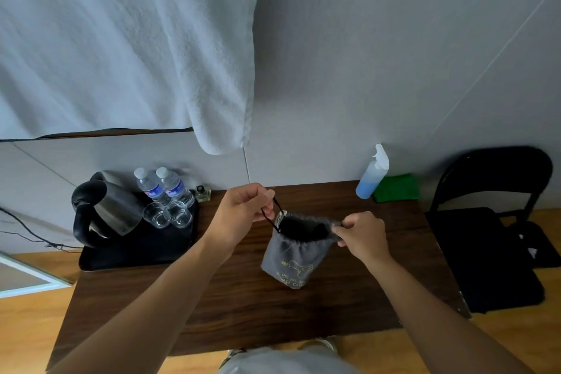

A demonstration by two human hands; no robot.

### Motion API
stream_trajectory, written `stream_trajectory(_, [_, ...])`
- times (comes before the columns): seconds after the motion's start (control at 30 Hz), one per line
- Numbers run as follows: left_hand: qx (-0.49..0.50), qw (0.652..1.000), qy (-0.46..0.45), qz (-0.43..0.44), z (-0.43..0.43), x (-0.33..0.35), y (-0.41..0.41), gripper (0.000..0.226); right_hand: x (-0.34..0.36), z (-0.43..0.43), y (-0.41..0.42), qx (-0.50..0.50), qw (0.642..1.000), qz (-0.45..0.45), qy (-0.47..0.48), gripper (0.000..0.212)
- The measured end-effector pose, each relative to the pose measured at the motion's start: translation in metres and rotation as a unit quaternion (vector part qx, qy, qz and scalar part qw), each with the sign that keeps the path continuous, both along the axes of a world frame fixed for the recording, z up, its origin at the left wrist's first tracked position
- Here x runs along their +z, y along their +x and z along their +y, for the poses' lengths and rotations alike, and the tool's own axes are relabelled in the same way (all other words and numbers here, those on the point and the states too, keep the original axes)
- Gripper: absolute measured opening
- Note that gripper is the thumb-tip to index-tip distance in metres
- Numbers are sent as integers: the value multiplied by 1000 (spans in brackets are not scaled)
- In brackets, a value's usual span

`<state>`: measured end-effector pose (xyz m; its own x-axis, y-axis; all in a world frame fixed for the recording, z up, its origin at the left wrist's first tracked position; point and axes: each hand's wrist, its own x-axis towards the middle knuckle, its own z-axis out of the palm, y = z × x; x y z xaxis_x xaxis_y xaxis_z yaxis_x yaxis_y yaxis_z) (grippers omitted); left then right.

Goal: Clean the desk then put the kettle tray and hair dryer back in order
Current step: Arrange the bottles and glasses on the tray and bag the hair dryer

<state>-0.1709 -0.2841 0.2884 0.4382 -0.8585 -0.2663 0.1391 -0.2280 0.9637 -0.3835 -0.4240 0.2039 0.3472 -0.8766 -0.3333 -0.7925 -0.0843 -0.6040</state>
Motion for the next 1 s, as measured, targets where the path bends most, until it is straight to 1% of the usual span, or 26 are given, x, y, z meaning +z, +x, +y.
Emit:
stream_trajectory(0.07, [2,1000,12,-8,3,-1,0,30,8,3,8,-5,998,-52,42,5])
stream_trajectory(0.1, [2,1000,20,-10,5,-2,0,30,11,5,10,-3,997,-58,50,4])
stream_trajectory(0.13, [3,1000,24,-9,7,-4,1,30,14,6,12,9,998,-41,42,6])
stream_trajectory(0.2, [11,1000,29,-3,10,-4,3,29,24,5,14,43,998,50,-2,11])
stream_trajectory(0.23, [14,999,32,-2,11,-5,4,29,31,4,16,48,996,75,-7,15])
stream_trajectory(0.27, [18,999,38,0,12,-5,3,28,38,3,18,33,997,59,23,17])
stream_trajectory(0.3, [20,999,48,2,12,-6,2,27,45,3,22,0,996,-2,93,17])
stream_trajectory(0.33, [20,998,60,6,12,-8,1,27,53,5,27,-44,977,-85,192,15])
stream_trajectory(0.37, [20,997,72,13,12,-10,1,26,60,7,31,-79,942,-163,284,14])
stream_trajectory(0.4, [23,996,77,24,11,-11,0,26,64,8,34,-95,908,-218,344,17])
stream_trajectory(0.43, [30,996,78,40,10,-11,0,25,67,8,36,-92,893,-239,371,20])
stream_trajectory(0.53, [72,992,71,77,7,-6,5,26,80,5,36,-65,921,-187,337,25])
stream_trajectory(0.6, [94,990,65,82,4,-1,10,27,89,0,38,-73,898,-240,362,25])
stream_trajectory(0.63, [102,989,59,85,4,1,12,27,93,-3,39,-69,895,-253,360,24])
stream_trajectory(0.7, [105,990,50,82,3,5,15,28,101,-5,37,-70,920,-219,317,24])
stream_trajectory(0.73, [99,991,46,78,2,8,16,28,104,-6,36,-82,917,-229,316,25])
stream_trajectory(0.77, [92,992,42,74,1,12,15,28,109,-6,36,-93,897,-274,335,25])
stream_trajectory(0.8, [85,993,36,71,0,15,14,28,114,-7,38,-91,868,-335,355,24])
stream_trajectory(0.83, [79,994,30,70,-2,18,12,28,117,-6,40,-80,851,-372,362,21])
stream_trajectory(0.87, [70,995,25,69,-3,22,10,28,119,-3,41,-69,857,-369,353,18])
stream_trajectory(0.93, [57,996,14,71,-7,28,6,28,119,2,44,-54,895,-305,320,13])
stream_trajectory(0.97, [53,996,11,72,-8,31,5,28,122,3,44,-61,894,-299,327,13])
stream_trajectory(1.0, [50,996,11,71,-10,34,5,28,127,1,44,-68,878,-327,342,15])
